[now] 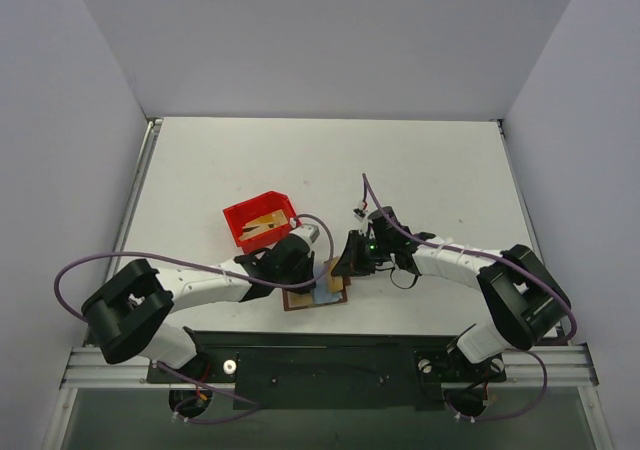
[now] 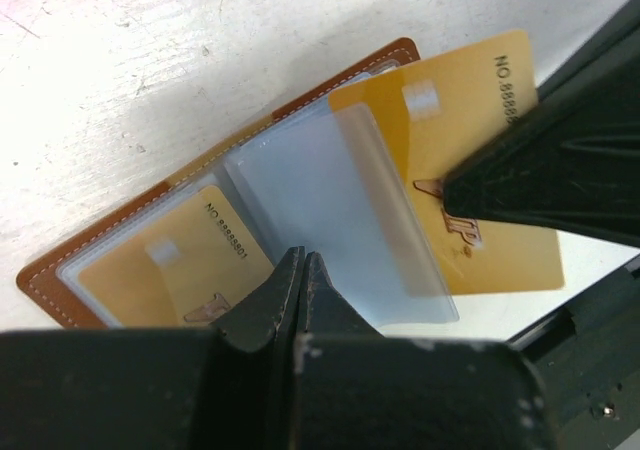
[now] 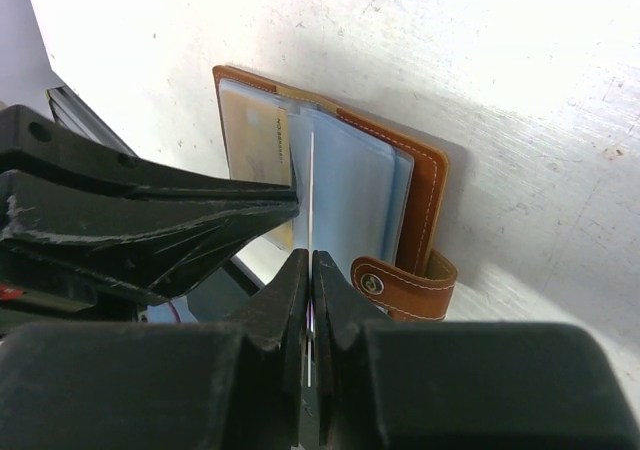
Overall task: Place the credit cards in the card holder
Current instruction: Insert the credit card into the card holder.
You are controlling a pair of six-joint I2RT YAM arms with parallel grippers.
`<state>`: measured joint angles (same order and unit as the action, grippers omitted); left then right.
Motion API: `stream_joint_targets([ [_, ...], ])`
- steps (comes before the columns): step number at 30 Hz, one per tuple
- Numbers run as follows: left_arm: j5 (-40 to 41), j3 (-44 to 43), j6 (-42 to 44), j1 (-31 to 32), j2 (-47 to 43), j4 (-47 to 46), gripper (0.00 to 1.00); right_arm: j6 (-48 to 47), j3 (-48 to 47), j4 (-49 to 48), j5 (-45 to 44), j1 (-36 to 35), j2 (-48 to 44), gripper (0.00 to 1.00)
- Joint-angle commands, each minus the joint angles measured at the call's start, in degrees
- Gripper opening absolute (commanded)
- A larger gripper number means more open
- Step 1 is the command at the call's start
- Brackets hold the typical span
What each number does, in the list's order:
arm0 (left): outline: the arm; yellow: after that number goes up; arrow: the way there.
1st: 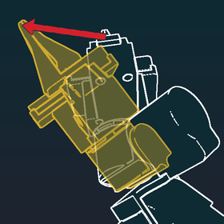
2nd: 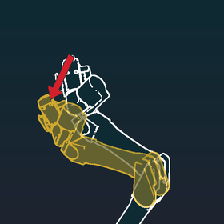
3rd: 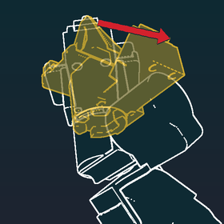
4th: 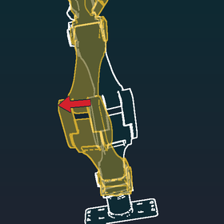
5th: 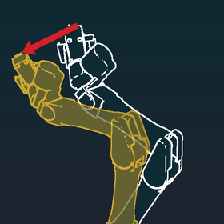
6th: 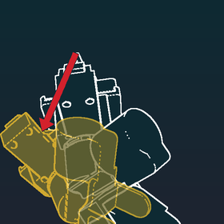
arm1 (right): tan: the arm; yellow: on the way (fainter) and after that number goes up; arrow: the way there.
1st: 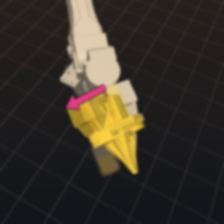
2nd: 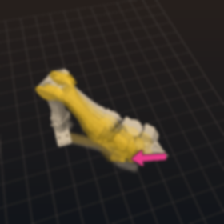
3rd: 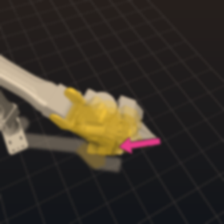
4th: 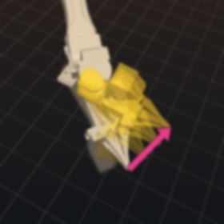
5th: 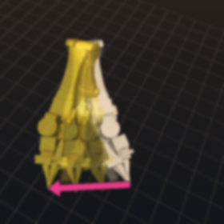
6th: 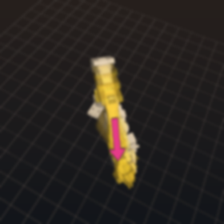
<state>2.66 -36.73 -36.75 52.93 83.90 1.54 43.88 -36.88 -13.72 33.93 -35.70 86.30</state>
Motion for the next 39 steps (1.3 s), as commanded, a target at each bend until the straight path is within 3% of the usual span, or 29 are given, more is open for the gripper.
stream_joint_targets([
  [1, 0.42, -1.24, 1.07, 0.25, -4.53, 2.76, 0.0, 0.77, 0.32, -2.72, 1.48, -0.07, 0.62, 0.0],
  [12, 2.26, -1.06, 0.1, -0.89, -10.23, 5.4, 0.0, 2.0, 0.06, -4.56, 3.16, -1.12, 1.77, 0.0],
  [21, 1.91, 1.92, -0.95, -7.56, -18.94, 8.39, 0.0, 2.88, -1.61, -4.04, 2.81, -3.32, 0.36, 0.0],
  [39, 1.65, 4.91, -1.74, -9.86, -21.49, 10.5, 0.0, 4.73, -7.41, -5.62, 1.49, -8.5, 9.23, 0.0],
])
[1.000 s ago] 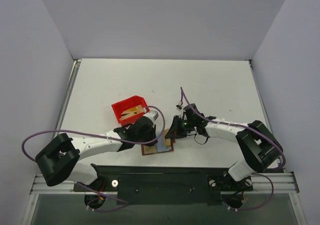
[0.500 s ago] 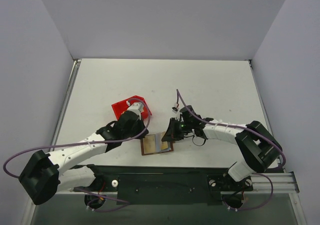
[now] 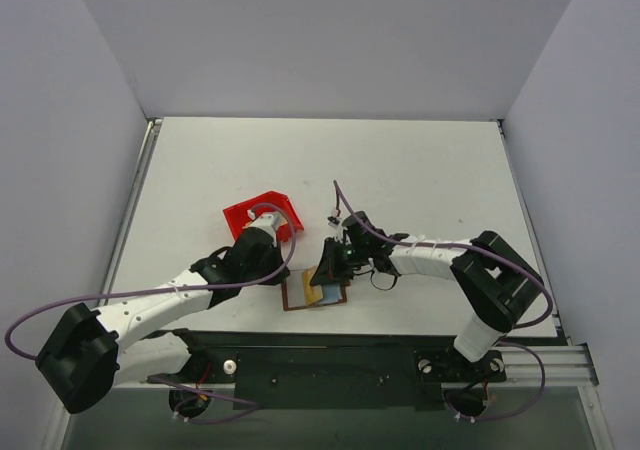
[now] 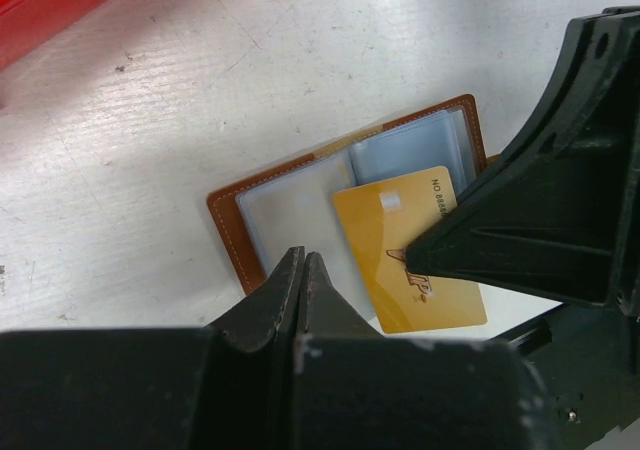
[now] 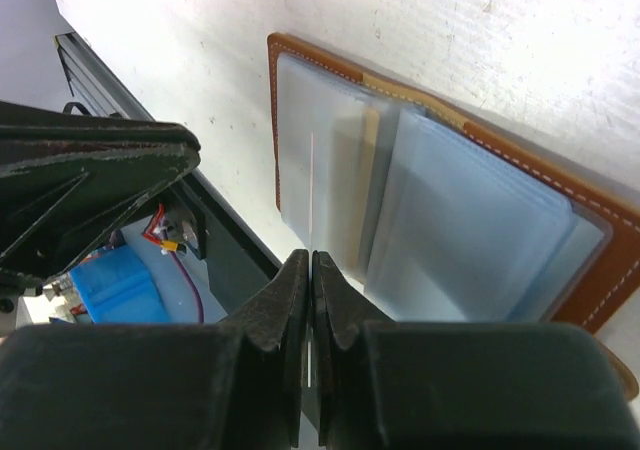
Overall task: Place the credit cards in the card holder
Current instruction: Insert the credit card into the card holder.
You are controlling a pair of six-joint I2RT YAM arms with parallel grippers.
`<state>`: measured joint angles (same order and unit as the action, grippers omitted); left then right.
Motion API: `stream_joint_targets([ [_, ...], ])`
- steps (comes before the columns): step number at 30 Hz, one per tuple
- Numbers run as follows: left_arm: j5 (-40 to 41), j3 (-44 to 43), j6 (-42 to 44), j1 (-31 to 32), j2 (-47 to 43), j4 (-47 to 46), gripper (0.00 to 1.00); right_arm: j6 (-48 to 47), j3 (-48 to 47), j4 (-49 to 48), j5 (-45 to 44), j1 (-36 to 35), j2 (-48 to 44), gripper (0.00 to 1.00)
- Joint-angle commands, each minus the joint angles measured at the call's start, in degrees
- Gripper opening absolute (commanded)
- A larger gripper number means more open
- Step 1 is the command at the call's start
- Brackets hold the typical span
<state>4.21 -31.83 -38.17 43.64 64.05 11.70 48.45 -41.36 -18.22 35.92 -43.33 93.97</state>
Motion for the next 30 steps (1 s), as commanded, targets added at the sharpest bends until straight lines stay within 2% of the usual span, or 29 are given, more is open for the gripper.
stream_joint_targets([
  [1, 0.19, 0.11, -0.24, -0.66, -1.74, 0.34, 0.0, 0.16, -3.37, -1.12, -0.59, -0.79, 2.0, 0.0],
  [7, 0.27, 0.9, -0.15, -0.83, -2.0, 0.25, 0.0, 0.25, -4.25, -1.65, -0.24, -1.23, 3.59, 0.0],
  [12, -0.08, 1.69, -0.23, -0.84, 0.72, -0.45, 0.0, -0.11, -2.68, -2.52, -1.03, -0.79, 0.78, 0.0],
  [21, -1.75, 4.06, -1.38, -0.83, 2.75, -3.53, 0.0, 3.06, 6.29, -10.96, 2.13, 5.79, -3.71, 0.0],
  [30, -1.57, 3.8, -1.38, -0.92, 4.06, -2.65, 0.0, 2.97, 7.44, -12.62, 4.15, 7.21, -1.96, 0.0],
])
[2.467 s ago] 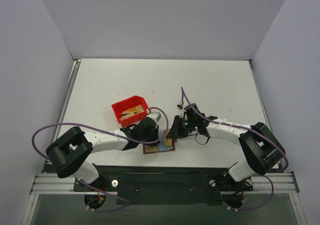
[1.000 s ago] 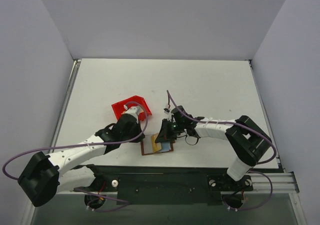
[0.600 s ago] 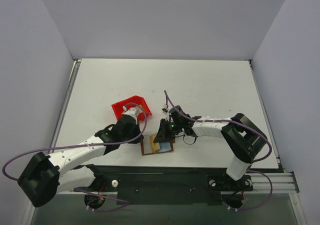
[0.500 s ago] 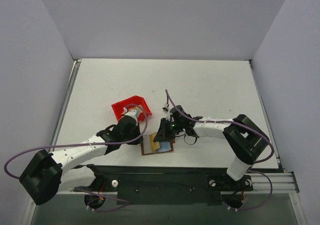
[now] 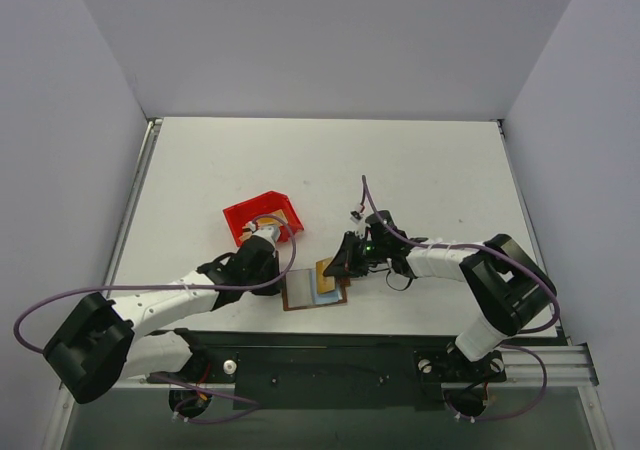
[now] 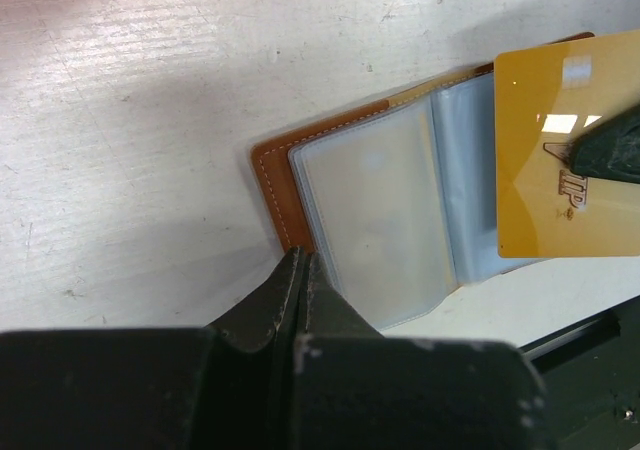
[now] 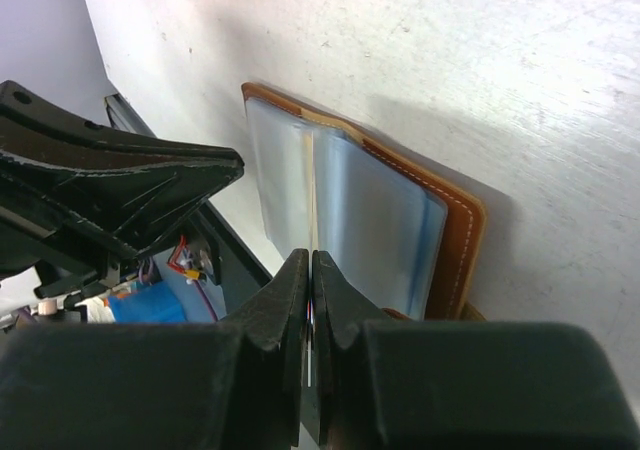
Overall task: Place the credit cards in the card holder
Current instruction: Insert the credit card into the card holder.
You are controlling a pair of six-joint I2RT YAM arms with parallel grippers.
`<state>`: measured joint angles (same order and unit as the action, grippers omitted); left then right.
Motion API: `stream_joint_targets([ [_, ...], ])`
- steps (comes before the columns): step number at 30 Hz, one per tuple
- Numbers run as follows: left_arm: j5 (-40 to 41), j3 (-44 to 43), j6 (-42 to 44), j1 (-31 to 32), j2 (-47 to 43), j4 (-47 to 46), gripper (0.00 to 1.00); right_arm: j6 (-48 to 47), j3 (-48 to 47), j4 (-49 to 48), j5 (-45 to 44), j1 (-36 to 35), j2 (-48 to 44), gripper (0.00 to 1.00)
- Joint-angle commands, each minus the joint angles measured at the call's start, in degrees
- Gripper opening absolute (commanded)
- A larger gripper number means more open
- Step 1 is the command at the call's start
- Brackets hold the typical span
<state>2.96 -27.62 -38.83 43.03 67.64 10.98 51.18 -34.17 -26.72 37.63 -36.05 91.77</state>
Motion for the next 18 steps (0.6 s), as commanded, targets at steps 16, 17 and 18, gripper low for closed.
stream_joint_targets([
  [16, 0.03, -0.51, -1.07, -0.31, 1.97, -0.61, 0.0, 2.35, 1.22, -11.33, 6.05, -0.25, 5.79, 0.0],
  [17, 0.03, -0.51, -1.16, -0.31, 1.89, -0.61, 0.0, 2.35, 1.13, -11.51, 6.49, -0.42, 6.23, 0.0],
  [18, 0.03, -0.33, -1.16, -0.22, 2.06, -0.61, 0.0, 2.35, 1.13, -11.77, 6.58, -0.42, 6.41, 0.0],
])
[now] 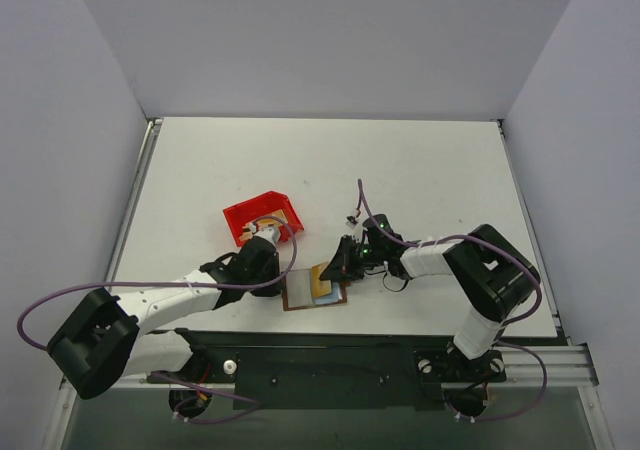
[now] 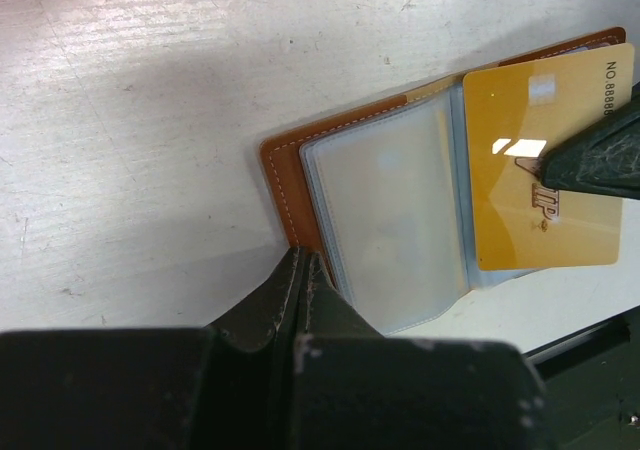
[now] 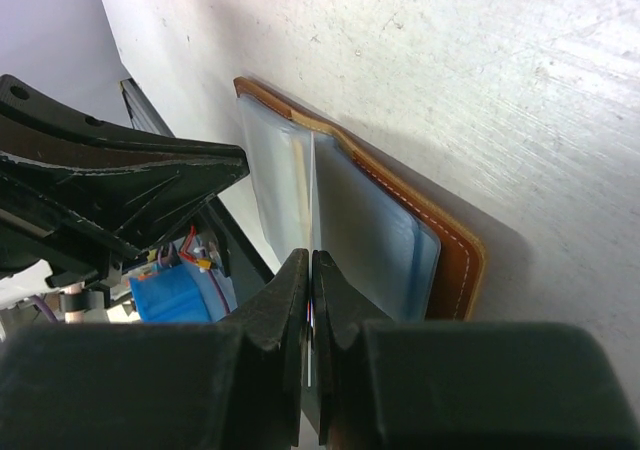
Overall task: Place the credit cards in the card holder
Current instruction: Insert the credit card into the card holder.
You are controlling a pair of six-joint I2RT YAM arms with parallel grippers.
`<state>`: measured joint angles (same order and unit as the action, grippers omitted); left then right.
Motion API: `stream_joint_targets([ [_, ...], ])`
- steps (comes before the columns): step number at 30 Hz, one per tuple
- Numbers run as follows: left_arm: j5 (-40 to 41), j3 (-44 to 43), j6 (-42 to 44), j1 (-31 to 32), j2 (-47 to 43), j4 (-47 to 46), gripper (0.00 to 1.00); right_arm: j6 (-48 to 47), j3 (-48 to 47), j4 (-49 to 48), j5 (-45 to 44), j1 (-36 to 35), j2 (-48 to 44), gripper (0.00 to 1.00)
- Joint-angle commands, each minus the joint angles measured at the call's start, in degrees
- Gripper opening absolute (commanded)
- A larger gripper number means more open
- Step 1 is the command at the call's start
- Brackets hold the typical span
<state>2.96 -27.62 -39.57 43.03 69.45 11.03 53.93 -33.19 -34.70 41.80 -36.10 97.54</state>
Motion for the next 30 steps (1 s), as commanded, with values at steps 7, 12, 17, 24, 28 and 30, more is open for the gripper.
stream_joint_targets([
  [7, -0.06, -0.16, -0.42, -0.31, 0.86, -0.83, 0.0, -0.67, 0.32, -4.24, 2.76, -1.08, 1.34, 0.0],
  [12, -0.5, -0.07, -0.51, -0.31, 1.74, -1.18, 0.0, -0.67, 0.14, -4.33, 2.85, -1.52, 1.69, 0.0],
  [17, -0.68, 0.11, -0.68, -0.22, 1.74, -1.45, 0.0, -0.67, -0.03, -4.5, 2.85, -1.87, 2.04, 0.0],
  [24, -0.68, 0.19, -0.68, -0.13, 1.74, -1.53, 0.0, -0.49, -0.38, -4.94, 2.93, -2.57, 2.83, 0.0],
  [28, -0.76, 0.02, -0.59, -0.22, 2.0, -1.71, 0.0, -0.14, -0.47, -5.47, 3.11, -2.93, 2.92, 0.0],
  [30, -0.94, 0.02, -0.59, -0.22, 2.09, -1.89, 0.0, -0.06, -0.47, -5.73, 3.02, -3.1, 3.1, 0.0],
])
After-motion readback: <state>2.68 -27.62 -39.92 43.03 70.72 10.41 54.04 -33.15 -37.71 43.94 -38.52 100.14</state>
